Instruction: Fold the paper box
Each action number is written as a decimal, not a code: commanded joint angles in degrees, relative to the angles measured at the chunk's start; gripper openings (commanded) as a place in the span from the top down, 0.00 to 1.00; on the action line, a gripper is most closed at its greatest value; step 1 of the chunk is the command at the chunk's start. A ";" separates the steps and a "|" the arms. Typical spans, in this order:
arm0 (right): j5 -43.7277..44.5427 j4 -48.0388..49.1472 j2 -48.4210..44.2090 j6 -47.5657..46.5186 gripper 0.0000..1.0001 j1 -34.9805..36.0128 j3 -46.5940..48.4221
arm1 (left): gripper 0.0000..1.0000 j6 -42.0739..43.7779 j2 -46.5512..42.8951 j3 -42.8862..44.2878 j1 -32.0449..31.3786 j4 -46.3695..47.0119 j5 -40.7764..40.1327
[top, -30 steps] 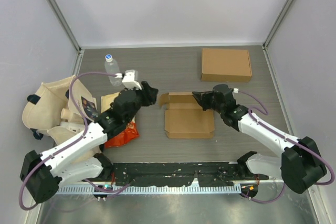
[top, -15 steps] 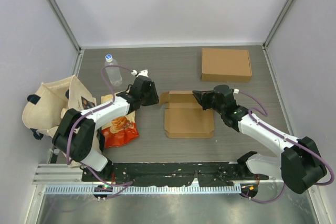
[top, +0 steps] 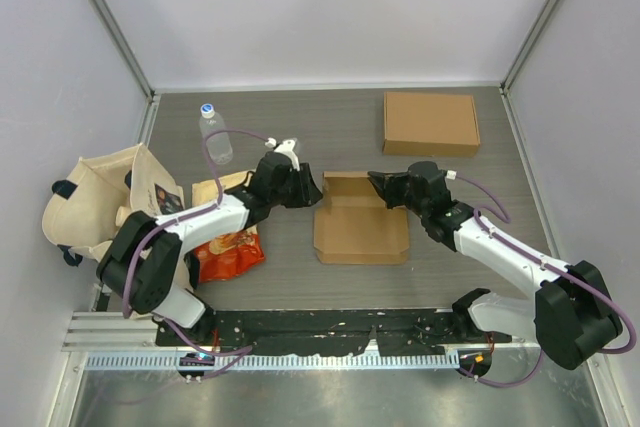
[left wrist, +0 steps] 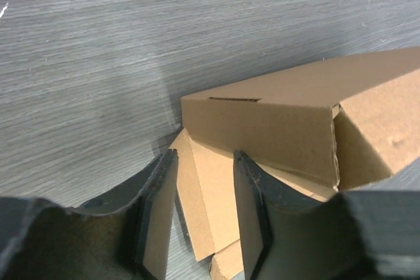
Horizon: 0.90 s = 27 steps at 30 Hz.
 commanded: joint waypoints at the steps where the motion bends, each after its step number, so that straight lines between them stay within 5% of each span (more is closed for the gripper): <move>1: 0.88 2.57 -0.89 0.48 0.99 -0.21 1.41 | 0.55 3.06 -3.52 -1.97 -0.97 4.14 -0.85; 17: 3.16 4.67 -0.45 -12.00 0.99 -0.12 -3.07 | 0.48 7.37 -4.05 -9.62 -3.16 20.12 -3.94; 27: 2.54 6.43 2.53 -10.77 0.99 -0.21 -2.55 | 0.43 15.98 -4.05 -8.21 -4.31 20.31 -7.20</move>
